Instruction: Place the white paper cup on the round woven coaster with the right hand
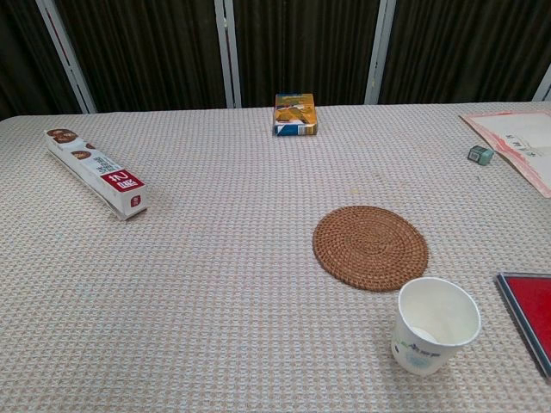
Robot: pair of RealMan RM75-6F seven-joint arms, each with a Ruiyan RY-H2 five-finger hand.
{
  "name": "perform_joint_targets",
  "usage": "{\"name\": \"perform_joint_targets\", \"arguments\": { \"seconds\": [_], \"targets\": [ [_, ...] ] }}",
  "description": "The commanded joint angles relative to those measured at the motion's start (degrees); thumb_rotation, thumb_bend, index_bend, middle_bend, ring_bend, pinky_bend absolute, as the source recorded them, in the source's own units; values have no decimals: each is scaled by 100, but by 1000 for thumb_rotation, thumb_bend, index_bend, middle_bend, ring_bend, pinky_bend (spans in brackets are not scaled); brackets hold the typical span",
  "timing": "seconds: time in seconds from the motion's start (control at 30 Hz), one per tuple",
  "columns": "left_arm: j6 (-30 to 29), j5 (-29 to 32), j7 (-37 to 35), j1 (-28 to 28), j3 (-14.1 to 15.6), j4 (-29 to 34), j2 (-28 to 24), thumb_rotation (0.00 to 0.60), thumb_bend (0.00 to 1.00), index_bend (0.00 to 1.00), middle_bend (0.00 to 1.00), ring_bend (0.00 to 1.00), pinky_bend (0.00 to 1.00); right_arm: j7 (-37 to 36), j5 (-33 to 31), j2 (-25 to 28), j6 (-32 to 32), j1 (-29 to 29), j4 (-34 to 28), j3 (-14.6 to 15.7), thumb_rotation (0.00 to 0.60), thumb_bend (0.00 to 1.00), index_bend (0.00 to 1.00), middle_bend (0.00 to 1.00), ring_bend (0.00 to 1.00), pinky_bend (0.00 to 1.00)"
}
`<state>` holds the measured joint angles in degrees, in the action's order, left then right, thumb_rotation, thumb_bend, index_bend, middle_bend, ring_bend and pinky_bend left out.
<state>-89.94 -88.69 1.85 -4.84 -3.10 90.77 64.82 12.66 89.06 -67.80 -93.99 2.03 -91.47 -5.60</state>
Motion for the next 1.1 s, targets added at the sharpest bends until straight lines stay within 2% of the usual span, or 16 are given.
{"name": "perform_joint_targets", "arguments": {
  "seconds": [0.03,0.17,0.27,0.43,0.53,0.7,0.83,0.97,1.1],
  "targets": [
    [63,81,109,0,0,93,-43,600,0,0,0,0,0,44,-72,56,88,5,-42,19,600,0,0,0,0,0],
    [97,93,206,4,23,97,-29,600,0,0,0,0,0,-88,-124,142,240,21,-143,60,600,0,0,0,0,0],
    [64,65,233,25,37,164,-55,600,0,0,0,0,0,-297,-2,299,571,109,-359,235,600,0,0,0,0,0],
    [40,47,261,60,59,355,-168,600,0,0,0,0,0,-652,687,633,1479,579,-701,657,600,0,0,0,0,0],
    [41,29,320,85,92,497,-230,600,0,0,0,0,0,-766,1087,735,2032,974,-841,794,600,0,0,0,0,0],
    [60,98,519,111,94,642,-261,600,0,0,0,0,0,-231,1570,704,2652,1439,-1076,869,600,0,14,84,35,8],
    [19,107,615,133,83,656,-248,600,0,0,0,0,0,225,1733,579,2974,1632,-1212,884,600,0,23,129,98,78],
    [61,179,674,139,78,635,-218,600,0,0,0,0,0,715,1692,370,3366,1829,-1372,831,600,49,24,151,141,133],
    [58,182,714,153,86,568,-181,600,0,0,0,0,0,1186,1485,130,3698,1967,-1524,743,600,107,25,152,143,135]
  ]
}}
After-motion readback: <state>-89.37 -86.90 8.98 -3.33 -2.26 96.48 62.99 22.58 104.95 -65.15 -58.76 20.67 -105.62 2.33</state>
